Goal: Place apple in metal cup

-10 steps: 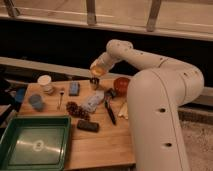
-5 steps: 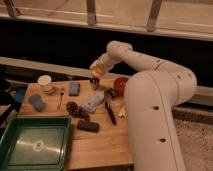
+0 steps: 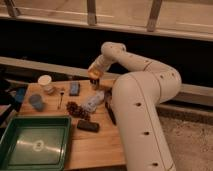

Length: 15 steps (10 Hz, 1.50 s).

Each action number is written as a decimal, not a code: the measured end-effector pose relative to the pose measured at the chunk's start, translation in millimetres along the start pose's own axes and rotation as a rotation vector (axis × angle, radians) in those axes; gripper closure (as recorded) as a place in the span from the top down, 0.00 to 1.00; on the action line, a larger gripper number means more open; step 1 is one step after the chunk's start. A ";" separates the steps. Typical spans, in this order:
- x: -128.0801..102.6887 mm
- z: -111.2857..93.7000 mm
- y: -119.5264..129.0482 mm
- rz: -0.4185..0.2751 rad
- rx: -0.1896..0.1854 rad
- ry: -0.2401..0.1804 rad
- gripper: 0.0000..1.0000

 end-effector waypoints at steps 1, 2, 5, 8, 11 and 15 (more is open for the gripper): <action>-0.5 5.7 0.2 0.006 0.000 0.008 0.35; -1.5 9.6 -0.7 0.014 -0.002 0.012 0.46; -2.8 17.3 -2.0 0.030 0.001 0.024 0.73; -0.4 30.1 -11.0 0.055 0.015 0.043 0.76; 3.2 35.9 -14.4 0.062 0.028 0.058 0.76; -2.9 14.1 -9.4 0.057 0.016 0.015 0.76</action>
